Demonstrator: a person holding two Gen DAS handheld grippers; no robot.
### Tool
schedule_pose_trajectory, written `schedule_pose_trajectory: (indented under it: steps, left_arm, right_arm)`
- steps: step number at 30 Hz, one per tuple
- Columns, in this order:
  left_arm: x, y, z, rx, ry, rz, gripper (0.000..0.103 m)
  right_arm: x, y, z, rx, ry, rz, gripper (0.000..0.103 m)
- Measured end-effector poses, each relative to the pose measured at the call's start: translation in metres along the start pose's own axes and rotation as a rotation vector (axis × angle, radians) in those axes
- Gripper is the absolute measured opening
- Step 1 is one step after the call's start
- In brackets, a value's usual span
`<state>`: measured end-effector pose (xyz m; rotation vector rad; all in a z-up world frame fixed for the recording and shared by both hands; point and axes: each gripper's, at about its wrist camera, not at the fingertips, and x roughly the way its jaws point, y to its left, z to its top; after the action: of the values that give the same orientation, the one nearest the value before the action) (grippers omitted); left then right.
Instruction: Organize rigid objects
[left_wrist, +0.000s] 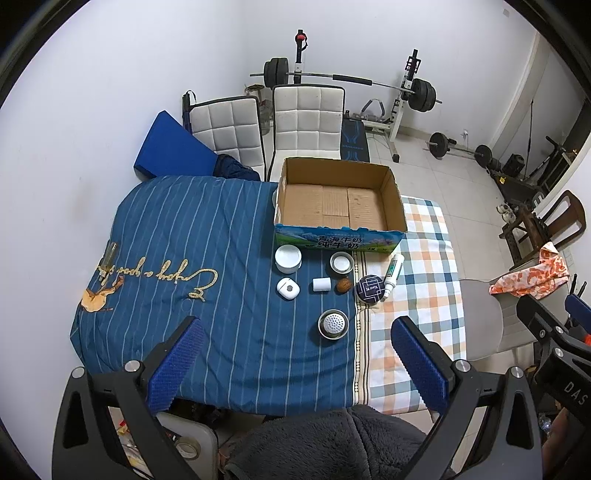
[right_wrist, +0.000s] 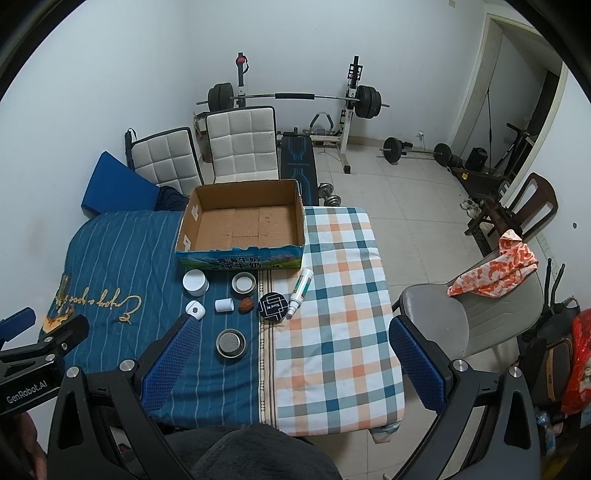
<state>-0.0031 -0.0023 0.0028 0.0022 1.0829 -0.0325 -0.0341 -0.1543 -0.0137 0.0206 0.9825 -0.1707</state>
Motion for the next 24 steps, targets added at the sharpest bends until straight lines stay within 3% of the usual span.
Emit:
schedule_pose_trajectory:
  steps: [24]
  left_arm:
    - [0.000, 0.006, -0.002, -0.011, -0.010, -0.004, 0.103]
  right_arm:
    - [-0.014, 0.006, 0.009, -0.011, -0.015, -0.002, 0.103]
